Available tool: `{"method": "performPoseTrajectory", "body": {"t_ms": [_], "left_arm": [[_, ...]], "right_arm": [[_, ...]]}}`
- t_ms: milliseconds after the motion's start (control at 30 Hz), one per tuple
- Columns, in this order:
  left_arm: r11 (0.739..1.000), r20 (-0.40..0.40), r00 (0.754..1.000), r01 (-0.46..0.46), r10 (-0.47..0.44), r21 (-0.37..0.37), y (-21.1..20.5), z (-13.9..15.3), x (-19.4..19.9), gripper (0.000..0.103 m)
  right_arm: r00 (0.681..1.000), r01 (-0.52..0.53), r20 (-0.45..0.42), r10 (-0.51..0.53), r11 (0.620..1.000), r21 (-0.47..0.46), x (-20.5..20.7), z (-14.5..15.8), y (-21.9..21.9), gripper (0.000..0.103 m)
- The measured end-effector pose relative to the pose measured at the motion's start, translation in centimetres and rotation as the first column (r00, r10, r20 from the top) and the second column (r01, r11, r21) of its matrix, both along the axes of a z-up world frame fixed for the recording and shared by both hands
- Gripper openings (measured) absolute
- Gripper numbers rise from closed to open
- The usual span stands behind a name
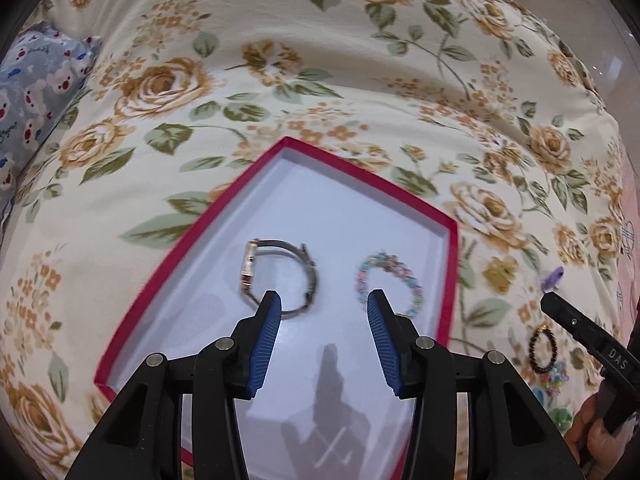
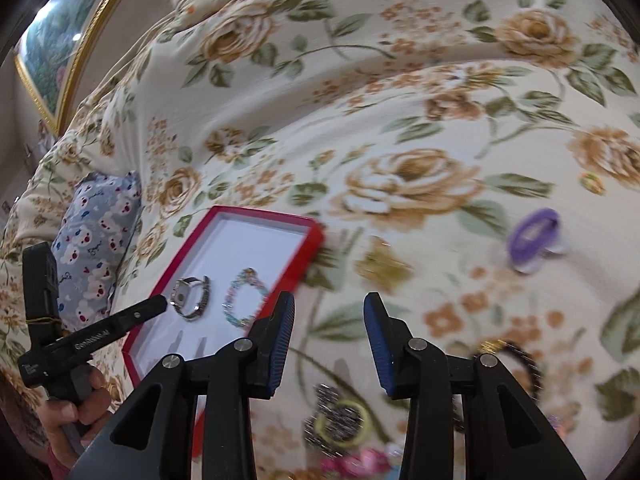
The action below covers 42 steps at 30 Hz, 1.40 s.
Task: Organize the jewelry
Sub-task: 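Open both tools and lift them away from the box, then grasp the yellow claw clip with the left tool while the right tool grasps the purple hair tie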
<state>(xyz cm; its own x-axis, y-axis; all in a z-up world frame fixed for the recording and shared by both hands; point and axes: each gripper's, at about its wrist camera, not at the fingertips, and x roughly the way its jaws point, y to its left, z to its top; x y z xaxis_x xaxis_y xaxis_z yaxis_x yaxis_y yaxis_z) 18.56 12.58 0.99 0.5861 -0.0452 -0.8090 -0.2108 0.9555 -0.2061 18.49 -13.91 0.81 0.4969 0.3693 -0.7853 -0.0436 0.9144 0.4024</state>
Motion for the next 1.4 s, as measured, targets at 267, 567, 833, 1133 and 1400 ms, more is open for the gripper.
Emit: {"method": "performPoseTrajectory", "body": {"t_ms": [267,567,833,1133,1400], "left_arm": [[0.997,0.003,0.997,0.074,-0.074,0.004,-3.2,0.6,-0.1,0.052],[0.99,0.002,0.99,0.144,-0.144,0.015,-6.3,0.9,0.6,0.056],[0.983,-0.002,0.983,0.182,-0.182,0.021,-8.3,0.6,2.0,0.059],[0.973,-0.008,0.973,0.23,-0.23,0.017,-11.2,-0.5,5.0,0.063],[0.966,-0.039,0.965,0.257,-0.258,-0.007,-13.6,-3.0,9.5,0.063]], "right_arm": [[0.997,0.072,-0.005,-0.072,0.997,-0.021,-1.8,0.1,-3.8,0.042],[0.992,0.127,0.005,-0.127,0.991,-0.038,-2.3,0.4,-6.7,0.047],[0.987,0.158,0.003,-0.158,0.986,-0.051,-1.9,0.1,-8.2,0.047],[0.982,0.188,0.004,-0.188,0.979,-0.079,-0.1,-0.2,-10.3,0.05],[0.98,0.195,-0.017,-0.197,0.977,-0.088,2.5,-1.4,-11.6,0.051]]}}
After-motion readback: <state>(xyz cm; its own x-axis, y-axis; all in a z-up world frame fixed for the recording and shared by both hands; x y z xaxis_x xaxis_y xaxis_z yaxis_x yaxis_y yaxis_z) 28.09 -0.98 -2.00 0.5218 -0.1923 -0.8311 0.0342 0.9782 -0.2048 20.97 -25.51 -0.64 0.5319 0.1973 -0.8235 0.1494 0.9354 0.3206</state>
